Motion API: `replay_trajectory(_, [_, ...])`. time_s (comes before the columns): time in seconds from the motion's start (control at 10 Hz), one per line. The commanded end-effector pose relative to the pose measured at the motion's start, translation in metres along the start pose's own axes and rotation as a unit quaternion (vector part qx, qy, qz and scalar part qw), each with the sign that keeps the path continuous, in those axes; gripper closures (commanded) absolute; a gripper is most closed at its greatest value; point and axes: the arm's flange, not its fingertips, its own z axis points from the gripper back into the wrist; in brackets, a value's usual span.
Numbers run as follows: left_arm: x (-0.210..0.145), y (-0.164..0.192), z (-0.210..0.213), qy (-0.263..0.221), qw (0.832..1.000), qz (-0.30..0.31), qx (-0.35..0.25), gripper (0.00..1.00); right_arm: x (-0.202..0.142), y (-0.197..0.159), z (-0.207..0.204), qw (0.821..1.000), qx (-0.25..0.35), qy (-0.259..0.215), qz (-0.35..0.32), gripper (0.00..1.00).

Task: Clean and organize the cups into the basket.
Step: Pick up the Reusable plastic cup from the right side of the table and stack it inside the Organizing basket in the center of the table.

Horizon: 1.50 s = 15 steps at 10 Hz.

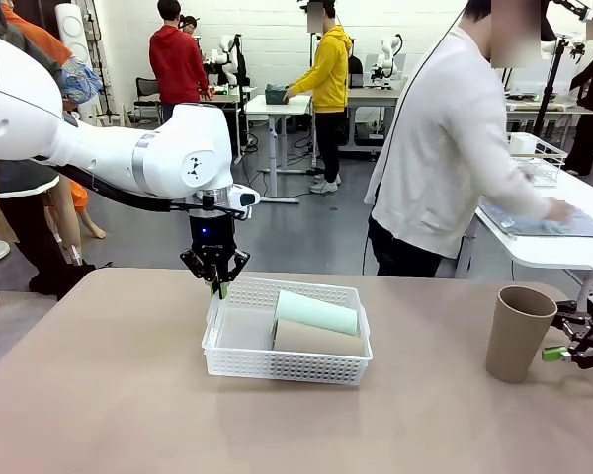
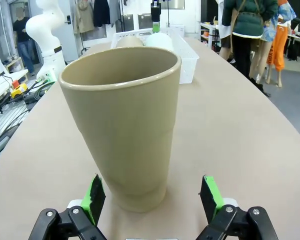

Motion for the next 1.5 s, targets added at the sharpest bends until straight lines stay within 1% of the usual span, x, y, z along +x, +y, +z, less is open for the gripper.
replay_trajectory(0.0, [-0.001, 0.001, 0.002, -0.002, 1.0, 0.001, 0.0, 1.0, 0.003, -0.007, -0.012, 1.0, 0.017, 0.006, -0.011, 0.0])
replay_trajectory(0.5, [-0.001, 0.001, 0.002, -0.002, 1.0, 0.001, 0.0, 1.0, 0.007, -0.006, -0.035, 0.999, 0.037, 0.022, -0.004, 0.0])
replay_trajectory(1.4, [-0.001, 0.001, 0.002, -0.002, 1.0, 0.001, 0.0, 1.0, 0.011, -0.008, -0.065, 0.997, 0.07, 0.032, 0.008, 0.0])
